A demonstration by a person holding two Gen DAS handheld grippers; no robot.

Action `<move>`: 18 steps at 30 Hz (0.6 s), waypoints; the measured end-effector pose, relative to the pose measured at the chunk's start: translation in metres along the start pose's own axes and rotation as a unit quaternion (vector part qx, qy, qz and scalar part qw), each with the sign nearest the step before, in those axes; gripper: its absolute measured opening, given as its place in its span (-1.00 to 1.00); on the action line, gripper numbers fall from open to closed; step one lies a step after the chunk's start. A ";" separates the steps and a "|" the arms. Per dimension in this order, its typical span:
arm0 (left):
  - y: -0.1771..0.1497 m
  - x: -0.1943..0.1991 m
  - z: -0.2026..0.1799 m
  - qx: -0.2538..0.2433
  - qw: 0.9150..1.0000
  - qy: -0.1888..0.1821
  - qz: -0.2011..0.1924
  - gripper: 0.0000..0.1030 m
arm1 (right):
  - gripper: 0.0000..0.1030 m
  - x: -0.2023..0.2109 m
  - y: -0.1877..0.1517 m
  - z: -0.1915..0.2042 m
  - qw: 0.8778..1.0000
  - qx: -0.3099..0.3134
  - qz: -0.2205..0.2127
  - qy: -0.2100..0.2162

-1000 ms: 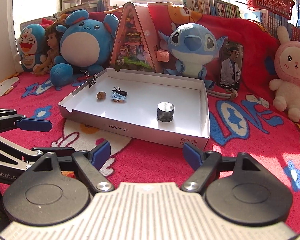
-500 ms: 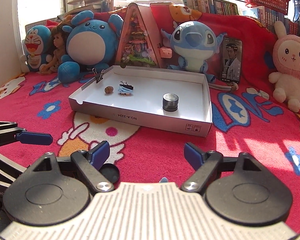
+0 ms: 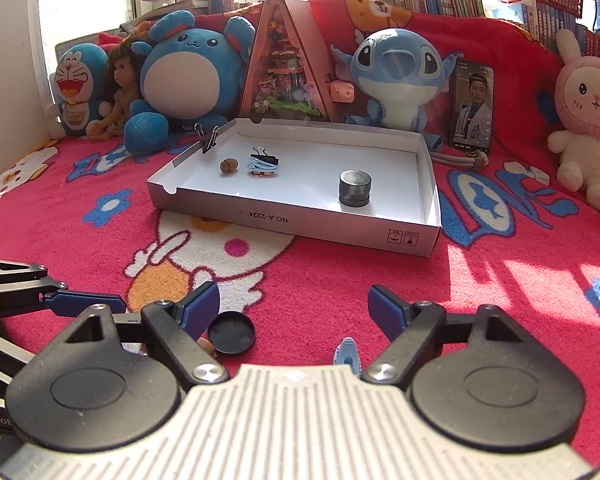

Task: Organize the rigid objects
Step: 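Withdraw both tools from the tray back to the remaining objects, then lower the left gripper onto the clear plastic dome and close it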

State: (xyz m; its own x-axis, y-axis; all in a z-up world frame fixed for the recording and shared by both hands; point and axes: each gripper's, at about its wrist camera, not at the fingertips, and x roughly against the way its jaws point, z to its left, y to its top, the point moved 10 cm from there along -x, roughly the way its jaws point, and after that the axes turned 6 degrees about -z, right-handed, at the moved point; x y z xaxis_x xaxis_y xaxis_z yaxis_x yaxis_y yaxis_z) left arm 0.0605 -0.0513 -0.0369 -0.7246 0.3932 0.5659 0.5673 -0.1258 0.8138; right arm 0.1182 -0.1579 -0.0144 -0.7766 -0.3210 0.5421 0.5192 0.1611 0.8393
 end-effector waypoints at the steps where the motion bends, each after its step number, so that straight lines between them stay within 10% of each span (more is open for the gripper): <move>1: -0.001 -0.001 -0.001 -0.003 1.000 -0.001 0.002 -0.05 | 0.72 0.000 -0.001 0.001 1.000 0.000 0.001 0.001; 18: -0.008 -0.009 -0.002 -0.014 1.000 0.014 -0.001 -0.48 | 0.72 -0.003 -0.008 0.008 1.000 0.005 0.013 0.006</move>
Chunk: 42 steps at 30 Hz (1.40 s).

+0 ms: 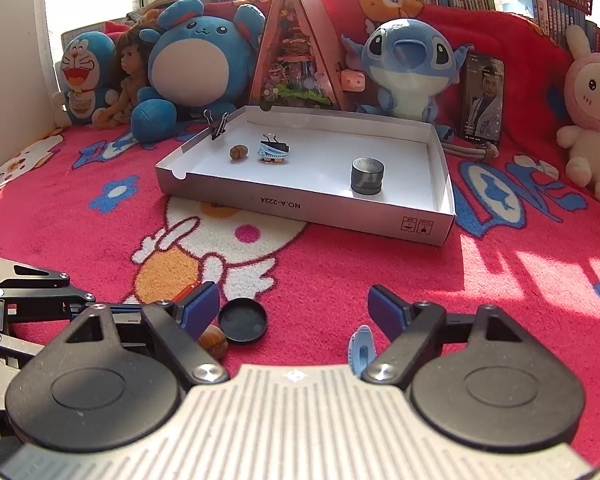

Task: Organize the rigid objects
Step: 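Lower the left gripper onto the clear plastic dome and close it, then lower the right gripper onto the flat black lid and close it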

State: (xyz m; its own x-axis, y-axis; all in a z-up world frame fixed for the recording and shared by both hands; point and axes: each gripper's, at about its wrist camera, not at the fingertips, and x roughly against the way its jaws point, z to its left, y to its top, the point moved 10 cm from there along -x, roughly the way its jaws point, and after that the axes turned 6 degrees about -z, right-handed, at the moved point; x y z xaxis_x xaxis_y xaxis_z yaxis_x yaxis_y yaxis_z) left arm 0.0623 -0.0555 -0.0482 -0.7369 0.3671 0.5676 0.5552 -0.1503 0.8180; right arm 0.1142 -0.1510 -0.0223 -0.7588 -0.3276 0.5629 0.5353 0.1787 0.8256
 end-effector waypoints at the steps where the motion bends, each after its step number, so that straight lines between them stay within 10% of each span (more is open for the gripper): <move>1: 0.001 0.000 0.000 -0.003 1.000 0.002 -0.002 -0.48 | 0.72 0.000 0.000 0.000 1.000 -0.001 0.001 0.000; 42: 0.008 0.005 0.030 0.011 0.999 0.043 -0.019 -0.48 | 0.57 -0.023 -0.014 0.022 0.999 0.029 0.025 0.011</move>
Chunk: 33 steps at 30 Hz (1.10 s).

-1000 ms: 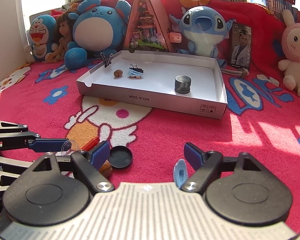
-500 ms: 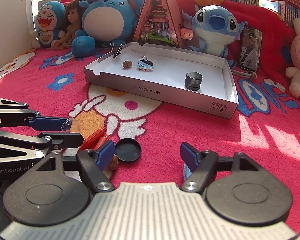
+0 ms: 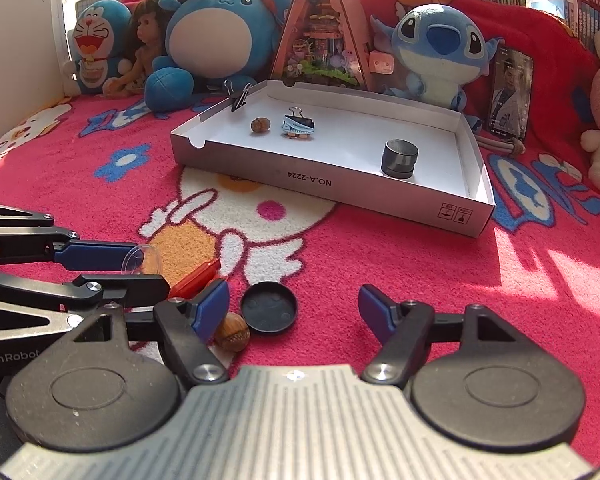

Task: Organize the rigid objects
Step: 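Lower the right gripper onto the flat black lid and close it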

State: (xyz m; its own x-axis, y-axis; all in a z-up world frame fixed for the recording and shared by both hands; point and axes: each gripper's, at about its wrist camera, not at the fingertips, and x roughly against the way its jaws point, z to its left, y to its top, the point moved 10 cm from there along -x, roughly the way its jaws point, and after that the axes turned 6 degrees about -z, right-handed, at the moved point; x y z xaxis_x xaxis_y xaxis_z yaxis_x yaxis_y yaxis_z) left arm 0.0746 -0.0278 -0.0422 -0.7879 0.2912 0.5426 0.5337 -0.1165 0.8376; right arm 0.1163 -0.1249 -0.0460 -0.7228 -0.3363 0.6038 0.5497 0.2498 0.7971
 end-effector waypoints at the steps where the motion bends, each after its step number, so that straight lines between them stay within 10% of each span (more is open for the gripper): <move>1: 0.000 0.000 0.000 0.000 1.000 0.000 0.000 -0.48 | 0.57 -0.002 -0.001 0.001 1.000 0.000 0.002 0.002; 15: 0.003 -0.005 0.007 0.012 1.000 0.009 -0.003 -0.48 | -0.09 -0.006 0.000 -0.012 0.999 -0.030 -0.001 -0.013; 29: 0.009 -0.015 0.014 0.022 1.000 0.014 -0.002 -0.48 | 0.15 -0.001 -0.007 -0.015 0.999 -0.036 -0.002 -0.021; 33: 0.016 -0.018 0.016 0.024 1.000 0.013 -0.005 -0.48 | -0.27 0.000 -0.006 -0.014 0.999 -0.038 -0.006 -0.018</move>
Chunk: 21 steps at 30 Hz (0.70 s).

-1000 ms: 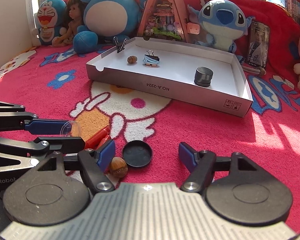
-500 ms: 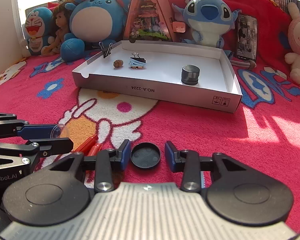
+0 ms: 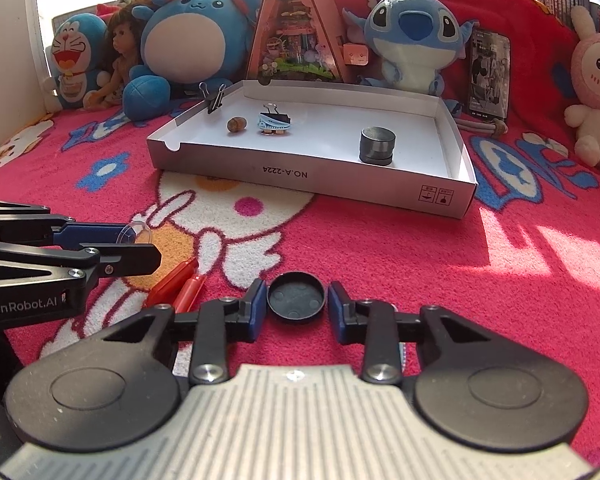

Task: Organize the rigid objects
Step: 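Lower the right gripper onto the flat black lid and close it, then carry the dome with the left gripper and the black lid with the right over the tray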

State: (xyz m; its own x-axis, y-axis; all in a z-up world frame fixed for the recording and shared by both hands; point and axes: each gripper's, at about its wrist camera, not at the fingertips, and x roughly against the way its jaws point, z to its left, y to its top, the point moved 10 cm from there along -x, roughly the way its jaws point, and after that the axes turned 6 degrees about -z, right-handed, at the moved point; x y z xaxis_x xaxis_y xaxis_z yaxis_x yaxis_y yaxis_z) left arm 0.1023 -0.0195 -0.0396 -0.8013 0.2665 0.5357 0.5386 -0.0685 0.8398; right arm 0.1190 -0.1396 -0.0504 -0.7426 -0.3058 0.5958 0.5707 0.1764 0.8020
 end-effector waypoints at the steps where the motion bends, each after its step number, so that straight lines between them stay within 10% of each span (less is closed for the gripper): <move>1: 0.004 -0.001 0.001 0.000 1.000 0.000 -0.002 -0.48 | -0.27 0.000 0.002 0.000 1.000 -0.004 -0.001 0.004; 21: 0.095 -0.059 0.035 0.040 0.999 -0.004 -0.004 -0.48 | -0.27 -0.040 0.108 -0.059 0.998 -0.065 -0.009 -0.022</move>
State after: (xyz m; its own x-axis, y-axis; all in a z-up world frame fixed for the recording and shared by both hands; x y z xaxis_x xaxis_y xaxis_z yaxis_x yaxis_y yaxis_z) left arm 0.2102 -0.0084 0.0057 -0.8031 0.2750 0.5287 0.5522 0.0099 0.8337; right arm 0.2312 -0.1633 0.0097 -0.7670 -0.2652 0.5843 0.5948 0.0479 0.8025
